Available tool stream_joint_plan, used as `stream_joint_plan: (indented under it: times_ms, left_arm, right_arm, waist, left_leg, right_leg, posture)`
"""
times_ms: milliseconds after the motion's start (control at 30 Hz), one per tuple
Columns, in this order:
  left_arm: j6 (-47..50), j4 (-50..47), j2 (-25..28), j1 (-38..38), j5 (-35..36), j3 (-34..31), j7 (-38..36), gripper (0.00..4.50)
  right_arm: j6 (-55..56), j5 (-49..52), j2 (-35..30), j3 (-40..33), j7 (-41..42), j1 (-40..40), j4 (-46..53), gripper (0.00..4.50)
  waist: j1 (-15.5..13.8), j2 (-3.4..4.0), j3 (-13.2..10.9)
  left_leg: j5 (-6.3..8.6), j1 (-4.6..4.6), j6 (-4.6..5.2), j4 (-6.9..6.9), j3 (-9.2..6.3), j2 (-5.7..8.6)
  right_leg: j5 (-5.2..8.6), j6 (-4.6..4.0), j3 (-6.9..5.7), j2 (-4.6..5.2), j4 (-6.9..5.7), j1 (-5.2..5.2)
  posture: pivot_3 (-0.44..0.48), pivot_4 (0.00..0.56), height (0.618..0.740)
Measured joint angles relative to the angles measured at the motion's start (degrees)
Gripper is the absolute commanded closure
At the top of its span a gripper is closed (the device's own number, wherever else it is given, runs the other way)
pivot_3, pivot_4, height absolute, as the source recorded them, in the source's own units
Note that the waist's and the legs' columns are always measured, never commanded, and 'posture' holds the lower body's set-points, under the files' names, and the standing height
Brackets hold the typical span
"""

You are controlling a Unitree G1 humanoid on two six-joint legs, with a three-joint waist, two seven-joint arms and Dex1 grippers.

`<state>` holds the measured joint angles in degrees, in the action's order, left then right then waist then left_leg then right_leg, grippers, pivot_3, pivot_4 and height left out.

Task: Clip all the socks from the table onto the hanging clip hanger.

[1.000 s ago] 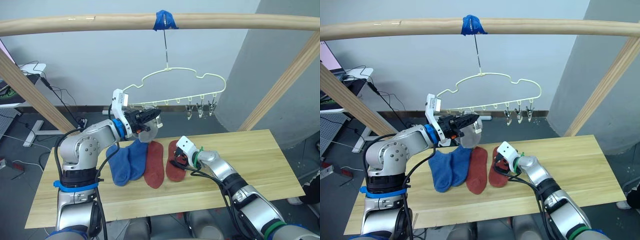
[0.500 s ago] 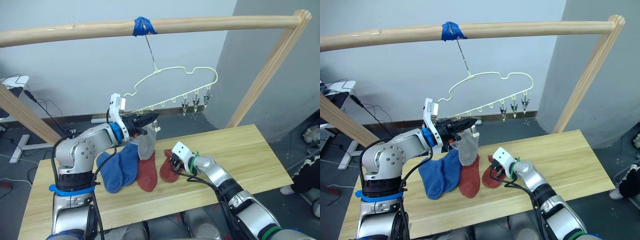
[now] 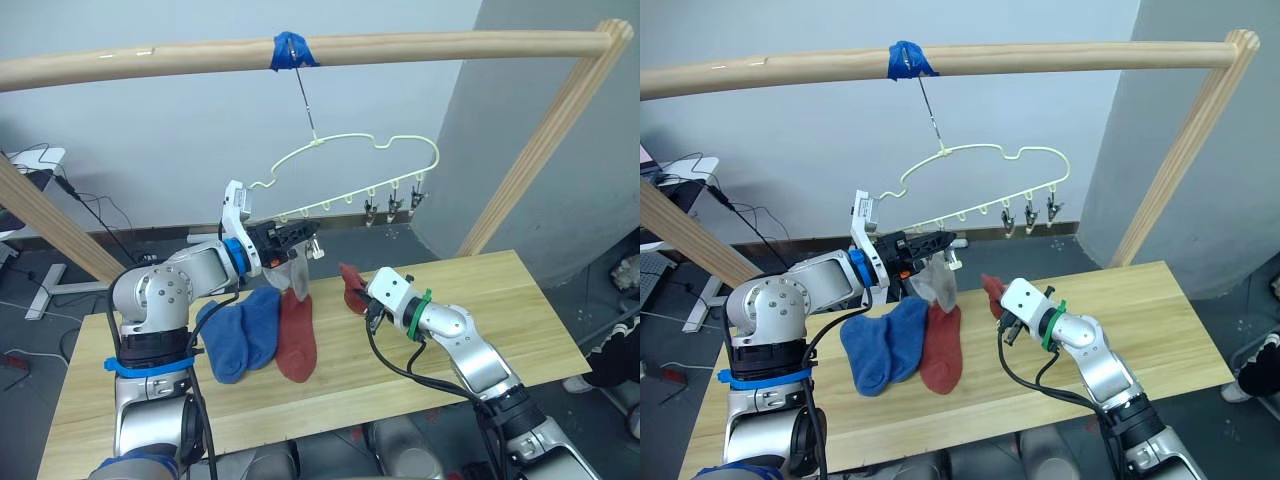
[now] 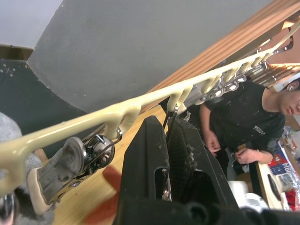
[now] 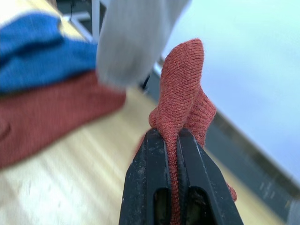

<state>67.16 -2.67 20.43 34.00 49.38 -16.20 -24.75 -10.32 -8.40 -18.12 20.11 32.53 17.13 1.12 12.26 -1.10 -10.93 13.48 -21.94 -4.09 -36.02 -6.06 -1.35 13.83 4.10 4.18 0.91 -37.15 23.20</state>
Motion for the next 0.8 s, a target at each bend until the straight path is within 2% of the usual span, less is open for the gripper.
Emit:
stream_joint_plan:
  times_ms: [267, 800]
  left_arm:
    - [1.6, 0.6, -1.3, 0.6, 1.7, -1.5, 2.8, 4.5]
    - [1.3, 1.1, -1.4, 1.0, 1.9, -0.9, 2.8, 4.5]
  right_arm:
    - [0.9, -3.8, -0.3, 2.8, -0.1, 0.0, 3.3, 4.46]
    - [1.1, -8.4, 0.2, 3.6, -1.7, 1.1, 7.2, 4.46]
  waist:
    - [-1.3, -0.03, -0.1]
    - [-1.4, -0.1, -0.4]
  left_leg:
    - [0.01, -0.03, -0.01, 0.04, 0.03, 0.0]
    - [0.01, -0.03, -0.01, 0.04, 0.02, 0.0]
  right_leg:
    - [0.02, -0.04, 0.02, 0.01, 0.07, 0.01]
    - [0.02, -0.04, 0.01, 0.01, 0.08, 0.01]
  posture:
    - [-0.188, 0.198, 0.74]
    - [-0.201, 0.203, 0.74]
